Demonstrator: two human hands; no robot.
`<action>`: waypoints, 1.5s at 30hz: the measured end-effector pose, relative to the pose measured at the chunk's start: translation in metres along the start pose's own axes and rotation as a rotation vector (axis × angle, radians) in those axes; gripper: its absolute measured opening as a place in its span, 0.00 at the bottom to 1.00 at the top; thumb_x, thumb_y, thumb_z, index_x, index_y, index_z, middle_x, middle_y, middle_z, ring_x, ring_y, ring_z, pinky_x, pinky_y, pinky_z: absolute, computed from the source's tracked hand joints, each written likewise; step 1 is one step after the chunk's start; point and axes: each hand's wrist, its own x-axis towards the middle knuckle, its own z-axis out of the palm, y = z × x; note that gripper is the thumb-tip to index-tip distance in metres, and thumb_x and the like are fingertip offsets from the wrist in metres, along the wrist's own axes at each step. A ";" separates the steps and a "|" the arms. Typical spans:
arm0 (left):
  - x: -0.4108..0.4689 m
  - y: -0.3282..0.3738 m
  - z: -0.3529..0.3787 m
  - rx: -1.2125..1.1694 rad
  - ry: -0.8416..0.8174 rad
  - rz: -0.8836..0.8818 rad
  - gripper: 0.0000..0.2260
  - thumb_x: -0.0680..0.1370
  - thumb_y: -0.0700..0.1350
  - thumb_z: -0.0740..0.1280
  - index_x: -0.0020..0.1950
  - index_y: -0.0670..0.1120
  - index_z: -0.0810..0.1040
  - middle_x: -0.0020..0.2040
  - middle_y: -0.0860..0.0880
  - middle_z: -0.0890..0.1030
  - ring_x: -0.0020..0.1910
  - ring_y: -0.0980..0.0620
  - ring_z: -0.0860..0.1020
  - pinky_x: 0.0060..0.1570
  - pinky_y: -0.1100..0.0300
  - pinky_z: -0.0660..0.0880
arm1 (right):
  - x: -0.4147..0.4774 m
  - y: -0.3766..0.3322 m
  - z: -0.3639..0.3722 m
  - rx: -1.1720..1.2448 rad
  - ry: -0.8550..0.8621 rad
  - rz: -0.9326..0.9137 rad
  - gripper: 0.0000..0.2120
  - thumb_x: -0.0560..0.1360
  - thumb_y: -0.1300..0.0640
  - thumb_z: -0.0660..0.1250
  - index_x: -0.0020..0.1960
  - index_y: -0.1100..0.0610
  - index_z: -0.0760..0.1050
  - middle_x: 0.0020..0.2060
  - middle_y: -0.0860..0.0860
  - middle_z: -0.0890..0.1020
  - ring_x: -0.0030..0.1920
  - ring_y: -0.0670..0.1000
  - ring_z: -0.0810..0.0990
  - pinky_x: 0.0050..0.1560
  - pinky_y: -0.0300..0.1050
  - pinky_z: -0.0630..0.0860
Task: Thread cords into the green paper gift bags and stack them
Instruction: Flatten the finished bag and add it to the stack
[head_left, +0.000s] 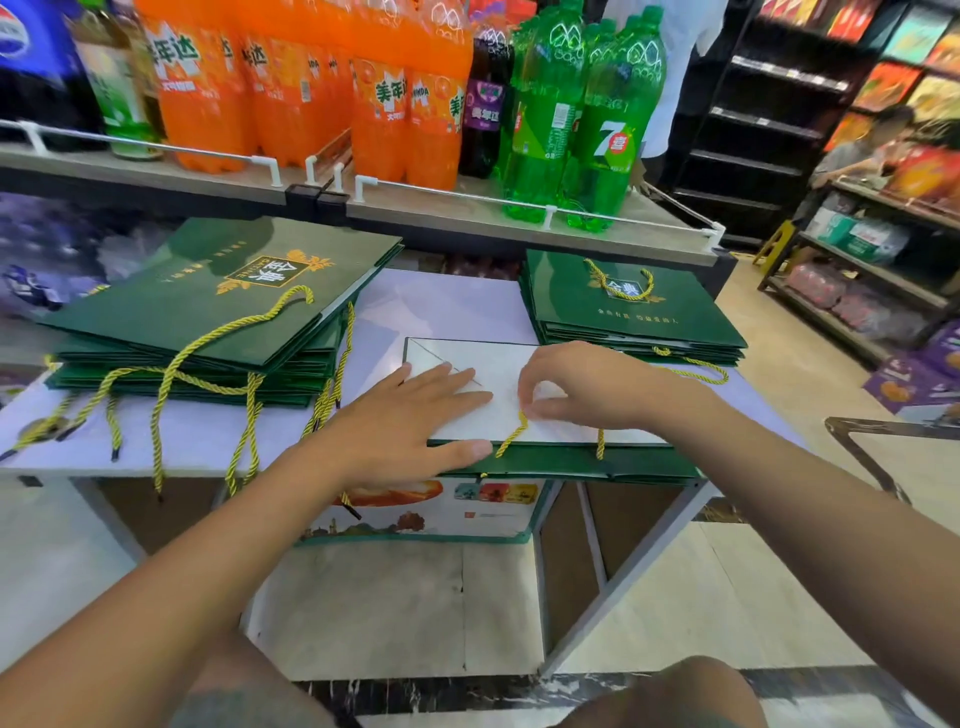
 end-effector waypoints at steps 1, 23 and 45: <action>0.001 -0.001 0.000 0.020 -0.010 0.007 0.37 0.75 0.78 0.41 0.82 0.66 0.47 0.84 0.60 0.45 0.81 0.60 0.39 0.81 0.51 0.39 | 0.002 0.000 -0.005 0.019 -0.005 0.001 0.05 0.82 0.50 0.67 0.55 0.48 0.81 0.52 0.44 0.82 0.53 0.47 0.80 0.58 0.51 0.77; 0.002 -0.002 0.001 0.067 -0.034 0.046 0.37 0.74 0.80 0.47 0.81 0.70 0.45 0.83 0.62 0.43 0.81 0.61 0.38 0.81 0.50 0.38 | 0.053 0.004 0.027 -0.087 0.266 0.270 0.29 0.84 0.39 0.53 0.29 0.55 0.65 0.24 0.50 0.69 0.26 0.54 0.69 0.29 0.44 0.64; 0.002 -0.003 -0.008 -0.032 0.122 0.079 0.31 0.77 0.73 0.60 0.76 0.62 0.65 0.78 0.63 0.63 0.77 0.62 0.59 0.76 0.61 0.54 | -0.048 -0.042 0.020 -0.179 0.044 0.069 0.41 0.70 0.21 0.60 0.76 0.40 0.63 0.70 0.43 0.68 0.54 0.54 0.82 0.49 0.51 0.74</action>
